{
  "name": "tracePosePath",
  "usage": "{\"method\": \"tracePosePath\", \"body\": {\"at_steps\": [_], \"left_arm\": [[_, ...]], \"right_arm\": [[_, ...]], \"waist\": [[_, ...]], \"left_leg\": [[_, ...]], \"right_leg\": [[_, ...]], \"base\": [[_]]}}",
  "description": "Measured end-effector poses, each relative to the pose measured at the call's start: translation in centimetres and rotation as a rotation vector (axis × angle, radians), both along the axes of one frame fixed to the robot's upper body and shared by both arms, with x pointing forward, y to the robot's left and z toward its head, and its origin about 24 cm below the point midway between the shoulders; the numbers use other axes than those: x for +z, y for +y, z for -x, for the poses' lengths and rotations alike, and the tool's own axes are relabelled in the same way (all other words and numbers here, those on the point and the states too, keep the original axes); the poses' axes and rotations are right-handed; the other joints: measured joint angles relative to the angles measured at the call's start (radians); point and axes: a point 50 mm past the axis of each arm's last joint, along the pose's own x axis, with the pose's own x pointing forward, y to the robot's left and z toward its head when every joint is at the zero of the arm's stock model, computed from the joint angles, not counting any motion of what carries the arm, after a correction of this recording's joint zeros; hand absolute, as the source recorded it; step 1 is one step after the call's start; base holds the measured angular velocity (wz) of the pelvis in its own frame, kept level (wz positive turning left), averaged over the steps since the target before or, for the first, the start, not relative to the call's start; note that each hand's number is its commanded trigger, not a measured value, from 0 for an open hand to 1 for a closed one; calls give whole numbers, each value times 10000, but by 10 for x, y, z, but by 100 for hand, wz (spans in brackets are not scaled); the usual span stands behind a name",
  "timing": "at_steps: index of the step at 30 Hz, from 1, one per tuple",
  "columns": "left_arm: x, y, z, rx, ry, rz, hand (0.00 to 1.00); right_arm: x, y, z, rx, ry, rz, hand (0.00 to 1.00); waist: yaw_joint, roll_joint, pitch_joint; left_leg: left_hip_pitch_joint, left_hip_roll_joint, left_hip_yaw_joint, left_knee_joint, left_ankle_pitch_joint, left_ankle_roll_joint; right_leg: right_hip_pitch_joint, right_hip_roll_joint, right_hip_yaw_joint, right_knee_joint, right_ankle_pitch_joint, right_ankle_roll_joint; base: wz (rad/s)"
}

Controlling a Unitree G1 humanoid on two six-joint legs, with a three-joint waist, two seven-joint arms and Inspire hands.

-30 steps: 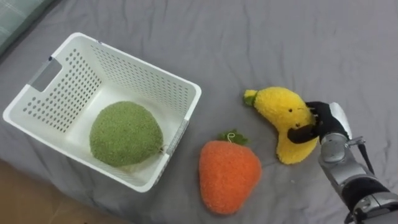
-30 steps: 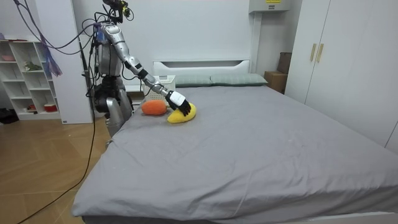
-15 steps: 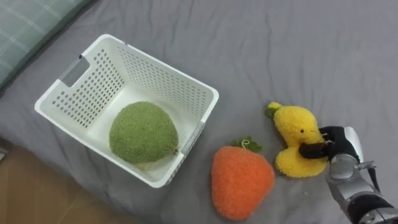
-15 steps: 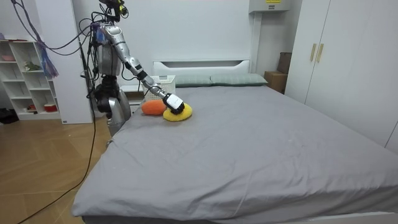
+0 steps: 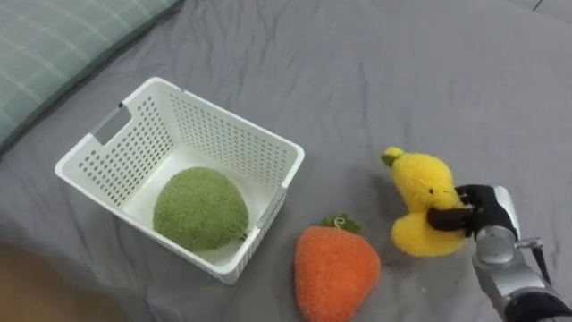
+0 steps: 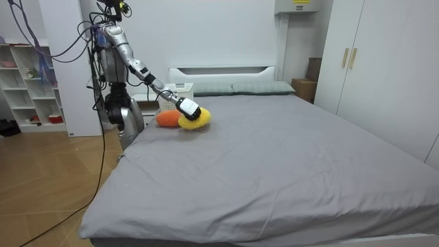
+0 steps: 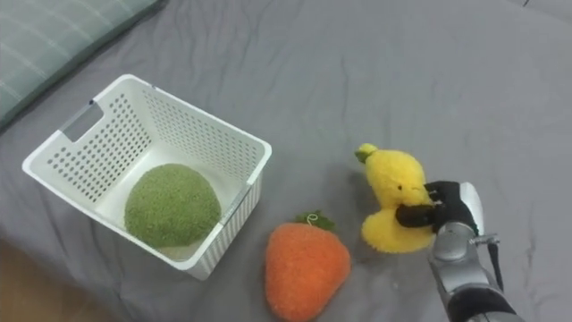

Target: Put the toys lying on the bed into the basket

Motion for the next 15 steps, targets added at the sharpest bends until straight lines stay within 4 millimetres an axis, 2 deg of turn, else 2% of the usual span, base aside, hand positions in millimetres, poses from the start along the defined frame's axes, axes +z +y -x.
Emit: {"method": "tracePosePath", "body": {"at_steps": [5, 7, 9, 10, 15], "left_arm": [[0, 3, 9, -336, 347, -319, 0], [1, 5, 12, -418, 512, -418, 0], [0, 5, 11, -402, 493, -377, 0], [0, 4, 10, -408, 493, -335, 0], [0, 1, 4, -185, 359, -225, 0]], "right_arm": [[25, 11, -12, 534, -1456, -51, 100], [44, 23, -18, 1324, -2337, 360, 100], [60, 31, -24, 1715, -3030, 448, 100], [68, 36, -27, 1900, -3428, 451, 100], [99, 53, -34, 2817, -4606, 556, 100]], "waist": [[-72, 7, -21], [-84, 23, -22], [-78, 64, -30], [-37, 89, -60], [-18, 193, -75]], "left_leg": [[457, -5, 63, -49, 6, -6], [621, -1, 100, -61, 3, -2], [742, -3, 102, -59, 0, 2], [794, -7, 101, -60, -1, 4], [894, -29, 82, -64, -2, 8]], "right_leg": [[418, -2, 112, 6, -9, 11], [562, -3, 170, 8, -9, 11], [667, -15, 182, 31, -9, 11], [709, -15, 212, 33, -9, 11], [813, -22, 252, 31, -10, 12]], "base": [[-5], [-7], [0], [0], [0]]}}
